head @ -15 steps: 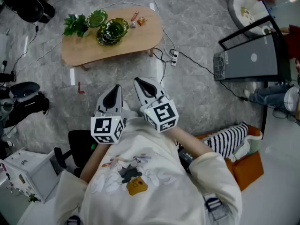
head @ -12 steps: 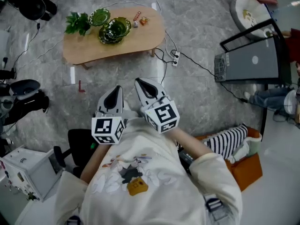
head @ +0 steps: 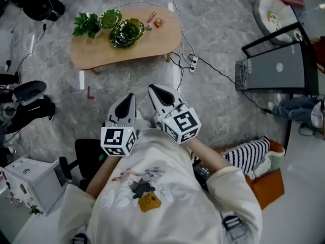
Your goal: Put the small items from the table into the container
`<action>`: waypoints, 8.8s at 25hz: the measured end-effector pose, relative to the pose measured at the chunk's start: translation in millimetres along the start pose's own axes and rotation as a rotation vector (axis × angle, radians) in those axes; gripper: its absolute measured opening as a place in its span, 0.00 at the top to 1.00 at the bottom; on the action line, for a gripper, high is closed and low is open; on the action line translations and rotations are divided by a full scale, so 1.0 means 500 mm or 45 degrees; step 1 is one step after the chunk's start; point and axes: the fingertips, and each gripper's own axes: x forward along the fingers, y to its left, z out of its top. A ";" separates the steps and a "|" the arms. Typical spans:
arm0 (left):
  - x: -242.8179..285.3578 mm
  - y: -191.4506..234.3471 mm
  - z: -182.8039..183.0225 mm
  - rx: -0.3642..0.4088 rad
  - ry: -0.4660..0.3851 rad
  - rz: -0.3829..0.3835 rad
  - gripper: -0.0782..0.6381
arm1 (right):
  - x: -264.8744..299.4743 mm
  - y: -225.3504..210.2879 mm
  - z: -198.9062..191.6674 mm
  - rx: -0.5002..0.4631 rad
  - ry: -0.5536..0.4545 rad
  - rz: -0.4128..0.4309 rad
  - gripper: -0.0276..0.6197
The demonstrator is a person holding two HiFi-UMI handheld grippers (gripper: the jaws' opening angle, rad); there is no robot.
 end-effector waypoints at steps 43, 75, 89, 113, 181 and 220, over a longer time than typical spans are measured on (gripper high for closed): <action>0.480 0.296 0.235 0.067 0.068 -0.137 0.88 | 0.418 -0.334 0.138 -0.186 0.130 0.001 0.95; 0.816 0.441 0.033 -0.015 0.172 0.146 0.88 | 0.681 -0.651 -0.094 -0.160 0.235 -0.047 0.95; 0.945 0.539 -0.092 -0.004 0.187 0.205 0.88 | 0.779 -0.791 -0.259 -0.131 0.263 -0.142 0.95; 1.055 0.619 -0.214 -0.063 0.204 0.216 0.88 | 0.946 -0.965 -0.462 -0.156 0.439 -0.241 0.76; 0.945 0.614 -0.083 -0.042 0.124 0.344 0.88 | 0.910 -0.869 -0.283 -0.294 0.371 -0.139 0.75; 0.817 0.724 -0.135 -0.087 0.126 0.342 0.88 | 1.002 -0.640 -0.401 -0.315 0.505 0.006 0.74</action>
